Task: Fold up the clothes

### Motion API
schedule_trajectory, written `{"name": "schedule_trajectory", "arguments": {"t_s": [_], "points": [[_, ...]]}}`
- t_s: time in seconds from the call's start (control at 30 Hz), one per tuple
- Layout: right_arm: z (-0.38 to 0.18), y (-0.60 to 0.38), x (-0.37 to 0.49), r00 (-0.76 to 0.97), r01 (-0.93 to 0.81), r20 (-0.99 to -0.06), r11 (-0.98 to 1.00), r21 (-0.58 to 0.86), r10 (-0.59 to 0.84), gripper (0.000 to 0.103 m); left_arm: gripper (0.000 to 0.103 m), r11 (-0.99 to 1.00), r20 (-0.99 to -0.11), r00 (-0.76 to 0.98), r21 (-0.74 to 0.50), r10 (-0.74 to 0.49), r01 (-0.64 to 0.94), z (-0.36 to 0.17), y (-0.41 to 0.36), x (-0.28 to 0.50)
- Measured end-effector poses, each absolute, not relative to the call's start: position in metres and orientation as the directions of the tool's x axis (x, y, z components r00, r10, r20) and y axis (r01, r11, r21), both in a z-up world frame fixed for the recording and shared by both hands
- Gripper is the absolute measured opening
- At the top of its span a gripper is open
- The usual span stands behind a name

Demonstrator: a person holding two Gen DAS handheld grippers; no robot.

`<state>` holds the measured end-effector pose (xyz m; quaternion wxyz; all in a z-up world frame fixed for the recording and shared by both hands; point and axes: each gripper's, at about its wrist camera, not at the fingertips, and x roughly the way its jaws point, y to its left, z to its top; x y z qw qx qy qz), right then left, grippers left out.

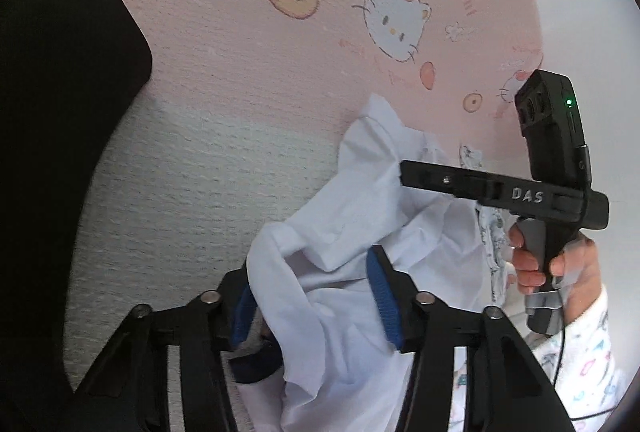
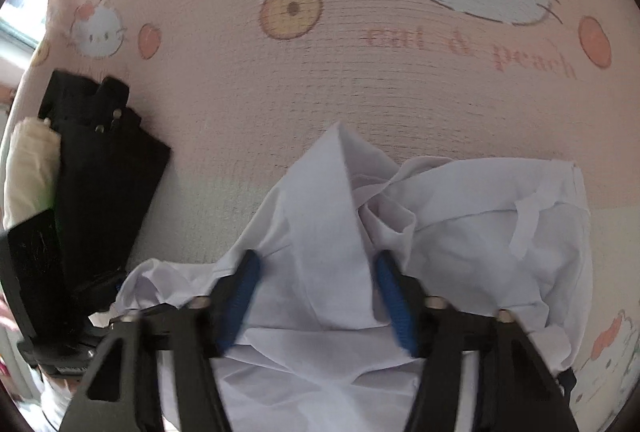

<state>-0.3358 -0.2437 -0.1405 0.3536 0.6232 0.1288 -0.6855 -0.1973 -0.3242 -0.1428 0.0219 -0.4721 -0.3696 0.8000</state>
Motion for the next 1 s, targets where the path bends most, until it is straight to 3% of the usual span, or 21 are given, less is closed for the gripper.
{"name": "schedule_trajectory", "arguments": {"t_s": [0.07,0.1,0.13,0.17,0.27,0.4,0.63,1.0], "points": [[-0.141,-0.247,-0.331,0.011,0.676,-0.95,-0.697,0.237,-0.313,0.035,0.035,-0.729,-0.739,-0.562,-0.607,0.372,0.316,-0.143,-0.322,-0.194],[-0.14,-0.25,-0.325,-0.025,0.709,-0.954,-0.678,0.194,-0.299,0.019,0.025,-0.731,-0.738,-0.565,-0.605,0.368,0.314,-0.143,-0.322,-0.194],[-0.139,-0.254,-0.32,-0.061,0.738,-0.956,-0.658,0.15,-0.286,0.011,0.021,-0.735,-0.737,-0.568,-0.603,0.366,0.31,-0.142,-0.322,-0.194],[-0.138,-0.257,-0.314,-0.097,0.767,-0.957,-0.634,0.103,-0.274,0.009,0.018,-0.742,-0.737,-0.571,-0.598,0.361,0.303,-0.141,-0.321,-0.193],[-0.137,-0.267,-0.295,-0.212,0.82,-0.956,-0.568,-0.062,-0.202,0.007,0.012,-0.765,-0.737,-0.582,-0.579,0.343,0.282,-0.136,-0.318,-0.193],[-0.13,-0.271,-0.302,-0.263,0.796,-0.938,-0.6,-0.078,-0.227,0.006,0.01,-0.788,-0.725,-0.611,-0.561,0.32,0.253,-0.122,-0.315,-0.192],[-0.1,-0.29,-0.331,-0.301,0.745,-0.898,-0.667,-0.012,-0.32,0.006,0.01,-0.803,-0.701,-0.661,-0.541,0.268,0.249,-0.099,-0.327,-0.188],[-0.043,-0.343,-0.368,-0.364,0.711,-0.789,-0.695,0.109,-0.496,0.006,0.01,-0.713,-0.634,-0.692,-0.656,0.346,0.245,-0.106,-0.347,-0.192]]}}
